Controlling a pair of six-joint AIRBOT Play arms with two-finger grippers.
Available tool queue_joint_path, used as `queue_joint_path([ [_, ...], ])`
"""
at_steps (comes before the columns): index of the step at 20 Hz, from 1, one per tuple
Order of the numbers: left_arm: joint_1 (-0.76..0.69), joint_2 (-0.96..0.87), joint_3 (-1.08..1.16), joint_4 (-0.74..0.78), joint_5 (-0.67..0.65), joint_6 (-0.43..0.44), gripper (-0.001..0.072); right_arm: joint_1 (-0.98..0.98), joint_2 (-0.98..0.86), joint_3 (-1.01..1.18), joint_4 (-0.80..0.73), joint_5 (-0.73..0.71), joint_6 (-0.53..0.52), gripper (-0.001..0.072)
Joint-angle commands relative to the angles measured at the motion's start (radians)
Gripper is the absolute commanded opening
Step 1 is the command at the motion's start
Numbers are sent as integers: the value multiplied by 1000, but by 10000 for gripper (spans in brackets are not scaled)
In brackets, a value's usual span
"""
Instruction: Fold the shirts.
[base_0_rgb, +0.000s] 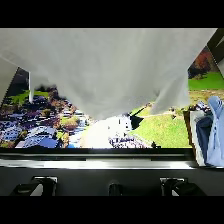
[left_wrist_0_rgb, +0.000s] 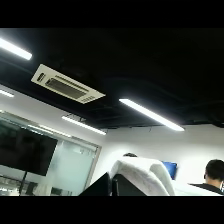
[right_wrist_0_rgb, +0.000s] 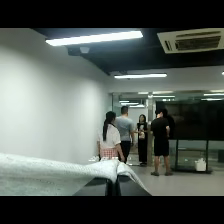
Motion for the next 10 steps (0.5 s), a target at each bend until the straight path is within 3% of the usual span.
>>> queue_joint_path([
  [1,2,-53,3,26,-27,0,23,-1,-43,8,-46,30,1,45],
  [3,1,-131,2,93,-92,0,23,-1,-128,8,-113,58,36,45],
  [4,1,-185,2,146,-144,-2,23,-9,-185,8,-145,56,103,45],
  [10,-3,-616,2,226,-389,-24,24,-106,-626,8,-121,-40,725,46],
])
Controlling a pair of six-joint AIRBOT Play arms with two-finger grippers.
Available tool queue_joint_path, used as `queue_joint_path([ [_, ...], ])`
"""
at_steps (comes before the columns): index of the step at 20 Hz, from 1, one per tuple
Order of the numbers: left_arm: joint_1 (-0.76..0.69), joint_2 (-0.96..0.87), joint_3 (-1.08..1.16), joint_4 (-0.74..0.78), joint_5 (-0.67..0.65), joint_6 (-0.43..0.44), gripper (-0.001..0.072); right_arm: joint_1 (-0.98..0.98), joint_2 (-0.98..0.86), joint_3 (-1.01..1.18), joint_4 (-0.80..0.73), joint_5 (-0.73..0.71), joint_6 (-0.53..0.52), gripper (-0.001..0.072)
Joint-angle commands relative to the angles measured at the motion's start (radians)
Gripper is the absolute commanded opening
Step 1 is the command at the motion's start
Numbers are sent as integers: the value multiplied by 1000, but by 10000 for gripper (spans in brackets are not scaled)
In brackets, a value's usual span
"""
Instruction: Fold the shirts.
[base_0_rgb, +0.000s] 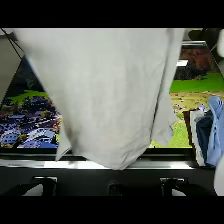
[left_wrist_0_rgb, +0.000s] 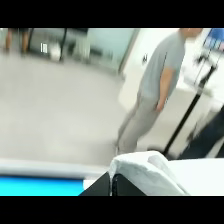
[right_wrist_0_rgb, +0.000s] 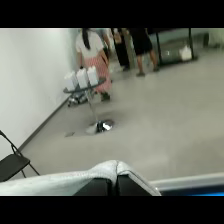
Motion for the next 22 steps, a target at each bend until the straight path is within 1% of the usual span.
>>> queue_joint_path([
  [1,-7,-254,0,40,-171,-21,24,-28,-242,2,13,-27,344,47],
  [3,-19,-393,0,40,-283,-50,24,-24,-334,2,125,32,347,47],
  [4,-23,-448,0,40,-342,-49,25,-18,-369,2,177,87,344,47],
  [6,-31,-539,0,41,-454,-48,25,-14,-426,2,217,251,340,48],
  [7,-32,-573,0,41,-498,-48,25,-13,-445,2,218,329,320,48],
  [8,-32,-594,0,41,-526,-48,25,-13,-460,2,230,397,269,62],
  [9,-31,-606,0,42,-539,-48,25,-14,-465,2,251,446,200,193],
  [10,-28,-607,0,42,-539,-42,24,-22,-459,2,286,490,124,454],
  [11,-22,-604,3,42,-539,-40,25,-34,-443,2,347,534,47,606],
  [12,-14,-597,4,41,-539,-40,25,-51,-419,2,432,584,-28,622],
  [13,-3,-590,4,41,-541,-40,24,-79,-389,2,544,647,-101,622],
  [14,8,-583,4,42,-546,-40,25,-116,-364,2,679,731,-224,621],
  [15,18,-579,4,42,-554,-40,25,-156,-348,2,785,841,-313,622],
  [16,27,-578,4,42,-567,-40,25,-201,-340,2,845,1003,-332,622],
  [17,35,-578,3,42,-580,-40,24,-231,-338,0,834,1144,-315,621],
  [18,42,-579,3,46,-587,-40,25,-233,-334,-12,768,1276,-303,620],
  [19,47,-579,3,53,-600,-40,25,-209,-307,-55,693,1339,-302,612],
  [20,51,-579,3,64,-615,-40,25,-162,-247,-146,635,1329,-311,612],
  [21,51,-579,3,74,-627,-40,25,-111,-175,-267,617,1259,-313,623],
  [22,50,-579,3,87,-635,-40,25,-53,-97,-423,625,1162,-311,690],
])
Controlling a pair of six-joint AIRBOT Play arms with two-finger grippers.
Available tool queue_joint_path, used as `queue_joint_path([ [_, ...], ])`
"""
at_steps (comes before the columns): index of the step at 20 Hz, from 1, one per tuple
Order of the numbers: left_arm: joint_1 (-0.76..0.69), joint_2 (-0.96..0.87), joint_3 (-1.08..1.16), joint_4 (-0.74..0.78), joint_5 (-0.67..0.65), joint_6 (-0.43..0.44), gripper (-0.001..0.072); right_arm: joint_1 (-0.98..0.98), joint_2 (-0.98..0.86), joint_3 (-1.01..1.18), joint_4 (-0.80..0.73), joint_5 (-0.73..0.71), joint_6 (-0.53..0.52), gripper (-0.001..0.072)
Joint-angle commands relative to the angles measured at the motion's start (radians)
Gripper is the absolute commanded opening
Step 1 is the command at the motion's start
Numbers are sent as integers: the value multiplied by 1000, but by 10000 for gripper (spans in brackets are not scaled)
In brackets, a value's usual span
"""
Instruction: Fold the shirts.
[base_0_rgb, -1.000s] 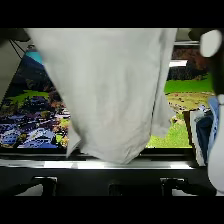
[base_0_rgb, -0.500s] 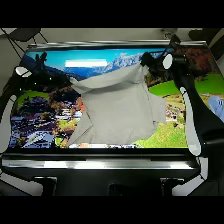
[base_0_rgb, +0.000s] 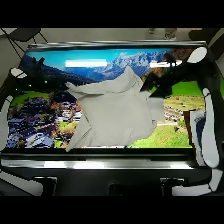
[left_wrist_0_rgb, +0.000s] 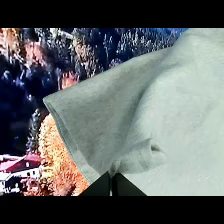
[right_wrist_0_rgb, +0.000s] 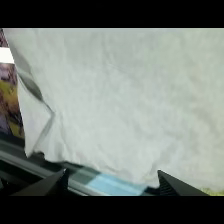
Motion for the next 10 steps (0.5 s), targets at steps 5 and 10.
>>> queue_joint_path([
  [5,9,-1,0,30,-38,27,25,332,297,-868,229,-404,58,693],
  [10,9,-2,0,31,-44,29,25,501,274,-997,368,-663,126,691],
])
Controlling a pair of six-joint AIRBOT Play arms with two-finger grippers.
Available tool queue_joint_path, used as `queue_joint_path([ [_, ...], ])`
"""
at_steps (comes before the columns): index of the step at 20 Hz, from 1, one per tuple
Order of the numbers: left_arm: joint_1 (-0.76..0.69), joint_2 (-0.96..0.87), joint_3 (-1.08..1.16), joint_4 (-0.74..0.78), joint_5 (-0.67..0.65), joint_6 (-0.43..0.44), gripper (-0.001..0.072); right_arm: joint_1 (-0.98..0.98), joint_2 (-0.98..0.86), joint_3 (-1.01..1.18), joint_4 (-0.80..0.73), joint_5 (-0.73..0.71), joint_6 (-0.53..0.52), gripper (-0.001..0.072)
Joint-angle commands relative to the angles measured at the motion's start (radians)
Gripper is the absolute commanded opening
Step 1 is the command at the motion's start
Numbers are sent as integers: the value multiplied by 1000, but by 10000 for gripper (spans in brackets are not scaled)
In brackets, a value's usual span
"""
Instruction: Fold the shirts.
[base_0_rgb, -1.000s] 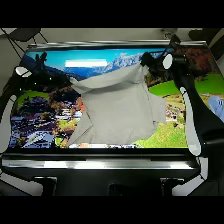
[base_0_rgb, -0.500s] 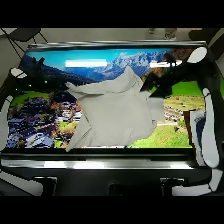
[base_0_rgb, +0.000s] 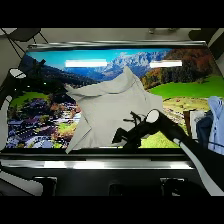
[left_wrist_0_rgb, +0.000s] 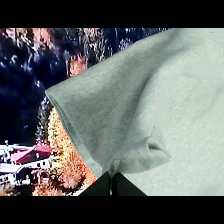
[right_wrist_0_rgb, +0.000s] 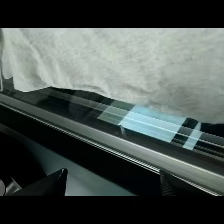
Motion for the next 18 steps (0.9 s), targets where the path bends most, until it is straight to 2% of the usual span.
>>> queue_joint_path([
  [1,0,-1,0,2,-2,4,25,133,-14,-99,152,-229,54,691],
  [6,1,-1,0,2,-3,21,25,325,-93,-98,423,-560,51,682],
  [9,1,-1,0,2,-6,21,25,384,-97,-97,497,-737,51,669],
  [11,0,-1,0,2,-6,21,25,388,-97,-97,512,-789,55,666],
  [14,0,-1,0,2,-6,21,25,388,-97,-97,512,-832,54,519],
  [15,0,-1,0,2,-2,21,25,388,-98,-97,512,-832,50,248],
  [16,1,-1,0,2,0,21,25,388,-98,-97,505,-830,35,53],
  [18,0,0,0,2,5,21,25,386,-95,-97,496,-783,-80,46],
])
